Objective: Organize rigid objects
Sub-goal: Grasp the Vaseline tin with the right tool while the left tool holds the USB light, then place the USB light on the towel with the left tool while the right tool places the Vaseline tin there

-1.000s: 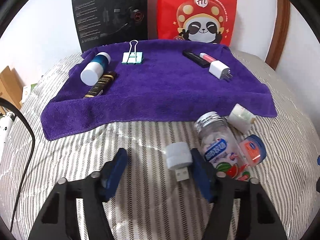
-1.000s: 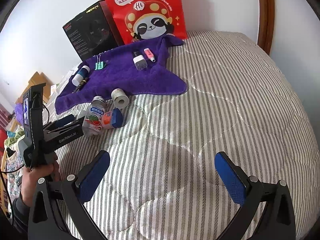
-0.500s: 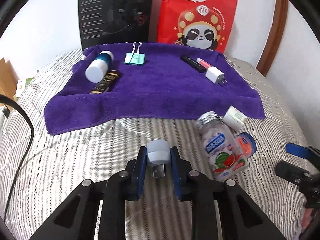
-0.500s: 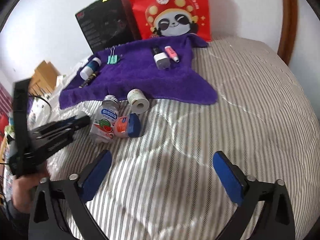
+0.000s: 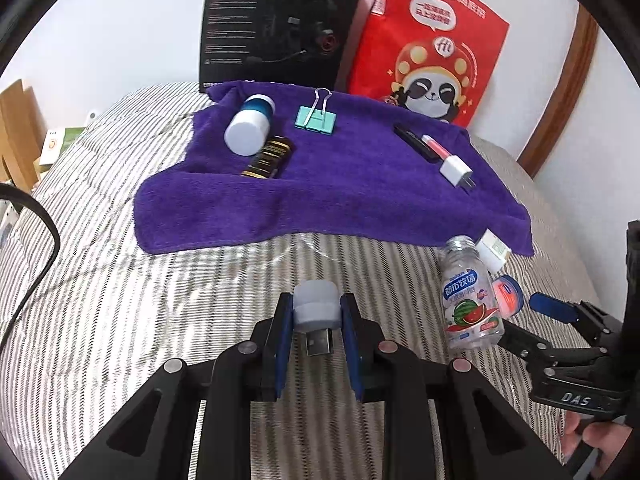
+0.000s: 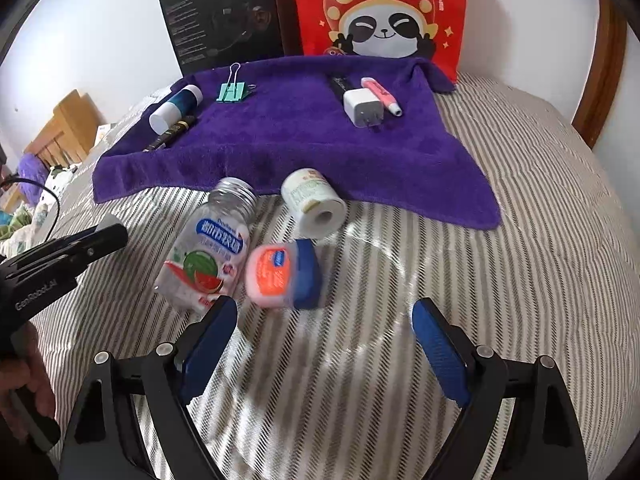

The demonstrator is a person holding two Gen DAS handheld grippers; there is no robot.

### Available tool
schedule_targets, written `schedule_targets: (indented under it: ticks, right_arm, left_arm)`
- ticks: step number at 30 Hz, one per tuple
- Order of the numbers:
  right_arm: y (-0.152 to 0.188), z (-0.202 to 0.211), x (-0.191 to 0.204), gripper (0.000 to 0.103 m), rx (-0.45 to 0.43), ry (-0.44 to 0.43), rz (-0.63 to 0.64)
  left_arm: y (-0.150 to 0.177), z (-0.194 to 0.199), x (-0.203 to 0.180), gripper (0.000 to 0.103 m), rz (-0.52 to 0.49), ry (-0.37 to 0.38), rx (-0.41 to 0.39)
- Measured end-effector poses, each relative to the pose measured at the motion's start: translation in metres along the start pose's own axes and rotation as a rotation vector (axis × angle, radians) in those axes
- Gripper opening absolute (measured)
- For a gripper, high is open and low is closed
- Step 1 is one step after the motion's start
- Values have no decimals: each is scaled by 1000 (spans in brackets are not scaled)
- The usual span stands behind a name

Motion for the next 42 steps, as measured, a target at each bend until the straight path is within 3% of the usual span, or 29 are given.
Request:
schedule_targets:
  ticks: [5,11,15,18,32,42]
  right_arm:
    - [-1,-6,13,82,-9,63,28]
    - [1,-5,21,67,-42,100,13]
    - [3,-4,29,46,-49,85,17]
    - [2,-6,35,36,-45,87,25]
    - [-1,7,16,36,-47,49,-45]
    - [-36,18,2,36,-101,-19,-23]
  left_arm:
    - [-2,2,10,23,1,-15,-7]
    - [0,2,19,23,16,-6,0]
    - [0,2,24,23,29,-2,1]
    - [-1,2,26,23,33,3,4]
    - [-26,5,25,23,18,46,-9]
    - [-56,-7,10,23,-35,105,-1]
Point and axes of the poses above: each gripper's, at about its wrist camera, not at the fingertips, and z roughly against the way its jaws point, x to its left, y to its underside, the point moved 1 cm from there along -z, roughly the way its jaws point, and after that the axes turned 14 degrees about -x, right-handed, at the moved point
